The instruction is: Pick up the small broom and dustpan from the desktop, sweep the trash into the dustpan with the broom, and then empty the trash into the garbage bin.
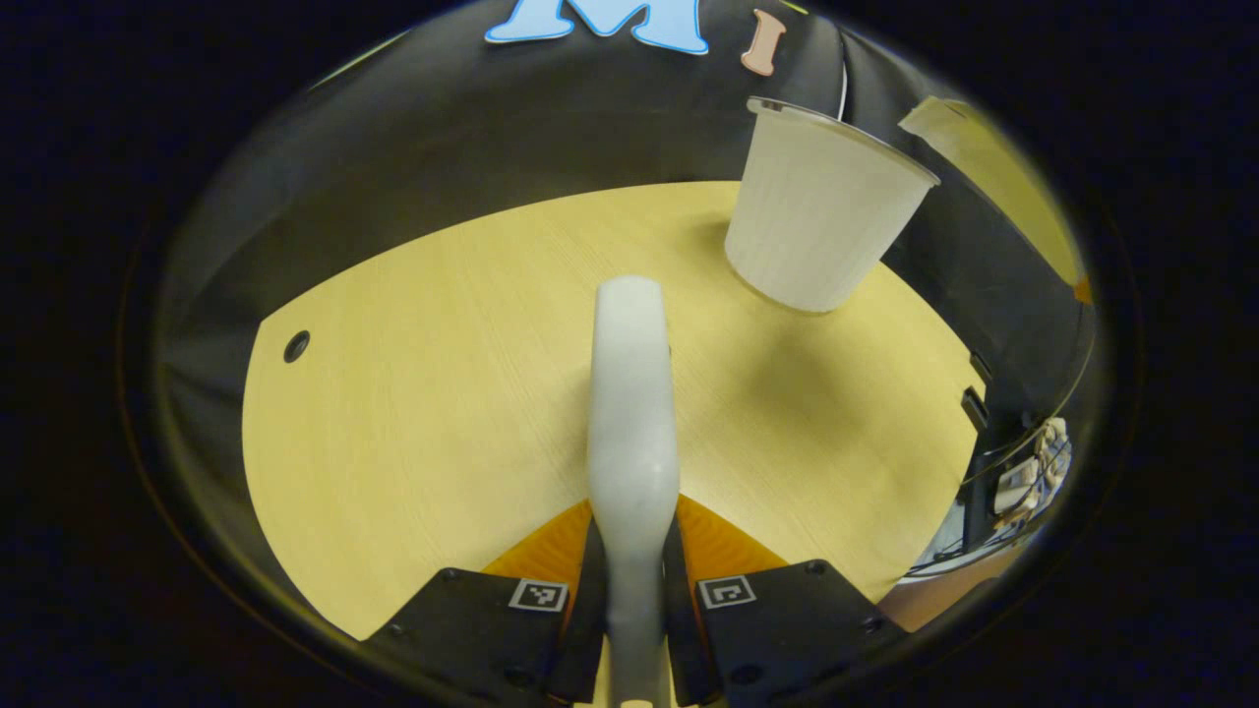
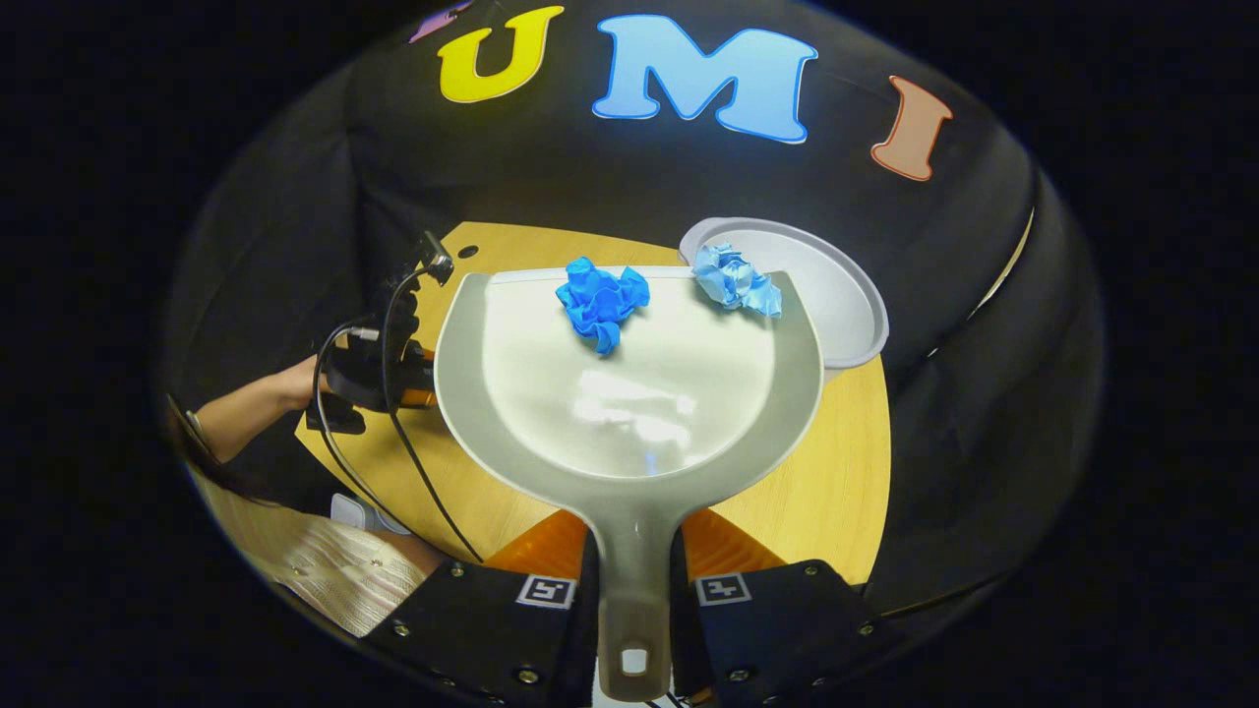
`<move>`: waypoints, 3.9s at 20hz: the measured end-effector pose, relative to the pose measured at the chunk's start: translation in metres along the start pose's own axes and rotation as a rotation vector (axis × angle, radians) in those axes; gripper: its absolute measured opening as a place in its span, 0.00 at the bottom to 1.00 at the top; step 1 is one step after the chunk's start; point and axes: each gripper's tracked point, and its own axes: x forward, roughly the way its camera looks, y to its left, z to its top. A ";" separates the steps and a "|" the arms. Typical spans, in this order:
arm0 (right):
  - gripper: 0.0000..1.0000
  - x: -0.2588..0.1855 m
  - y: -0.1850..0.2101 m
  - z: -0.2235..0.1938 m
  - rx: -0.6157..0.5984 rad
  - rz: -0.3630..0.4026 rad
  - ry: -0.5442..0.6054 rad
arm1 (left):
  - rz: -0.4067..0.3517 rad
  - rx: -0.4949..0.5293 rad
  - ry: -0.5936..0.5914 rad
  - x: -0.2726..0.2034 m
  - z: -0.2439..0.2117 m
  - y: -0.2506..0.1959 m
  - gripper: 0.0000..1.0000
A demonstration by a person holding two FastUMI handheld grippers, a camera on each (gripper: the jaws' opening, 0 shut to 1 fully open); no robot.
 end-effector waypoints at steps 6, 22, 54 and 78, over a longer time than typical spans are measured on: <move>0.30 -0.008 -0.005 0.010 0.075 0.046 -0.013 | 0.010 -0.047 -0.005 -0.012 -0.011 0.003 0.36; 0.29 0.002 -0.018 0.065 0.584 0.299 -0.145 | 0.029 -0.085 -0.006 -0.025 -0.024 0.005 0.36; 0.27 -0.043 -0.026 0.131 1.367 0.909 -0.452 | 0.031 -0.072 0.022 -0.033 -0.053 -0.016 0.37; 0.27 -0.016 0.088 0.033 0.516 0.323 -0.343 | 0.184 -0.283 -0.004 -0.072 -0.123 0.043 0.34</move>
